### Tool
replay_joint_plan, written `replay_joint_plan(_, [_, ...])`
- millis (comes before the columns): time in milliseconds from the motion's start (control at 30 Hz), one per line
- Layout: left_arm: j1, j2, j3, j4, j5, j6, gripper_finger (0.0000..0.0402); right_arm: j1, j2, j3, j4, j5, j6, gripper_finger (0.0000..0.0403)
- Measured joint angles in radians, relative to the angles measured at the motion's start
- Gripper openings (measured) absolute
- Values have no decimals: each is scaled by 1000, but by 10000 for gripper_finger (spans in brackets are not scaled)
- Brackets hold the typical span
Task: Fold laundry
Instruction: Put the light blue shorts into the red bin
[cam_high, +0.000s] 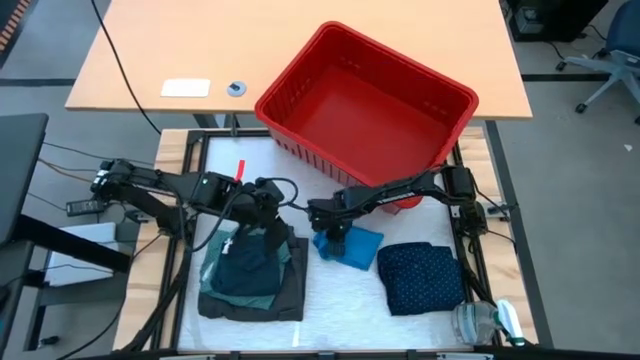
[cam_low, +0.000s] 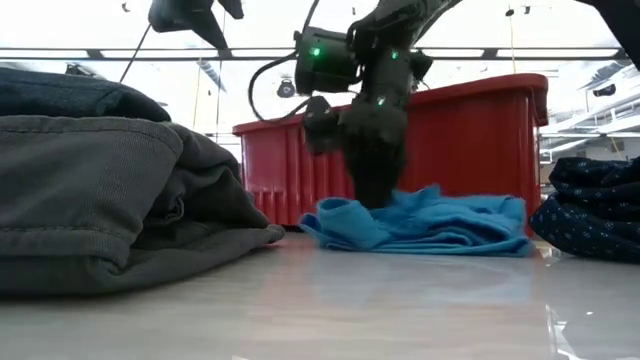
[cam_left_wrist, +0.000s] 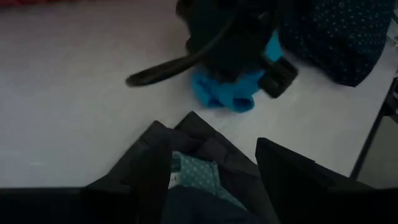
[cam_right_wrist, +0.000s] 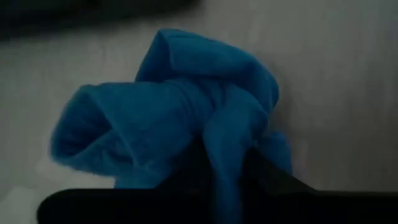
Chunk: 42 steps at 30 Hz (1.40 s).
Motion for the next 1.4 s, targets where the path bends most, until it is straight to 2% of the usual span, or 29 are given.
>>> replay_joint_plan(333, [86,0,0,1,1,68,237,-139,-333,180,-165,-10,-11,48])
replay_joint_plan(533, [156,0,0,21,2,97,237,-340,-498,268,-198,82,-94,48])
replay_joint_plan(667, [208,0,0,41,2,103,237,-520,-547,272,-214,78,-175,48])
replay_joint_plan(800, [263,0,0,67,2,109,237,-697,-524,267,-266,66,-280,48])
replay_joint_plan(1000, [335,0,0,138,1,94,237,-849,-412,208,-349,-113,-382,48])
replay_joint_plan(1133, [352,0,0,157,2,60,237,-879,-329,157,-522,-258,-457,48])
replay_joint_plan(1233, [363,5,0,170,2,49,237,-880,-295,114,-594,-321,-516,48])
replay_joint_plan(1333, [385,9,0,176,3,51,237,-881,-249,48,-519,-336,-527,48])
replay_joint_plan(1400, [407,16,1,194,3,67,237,-881,-218,4,-432,-306,-541,58])
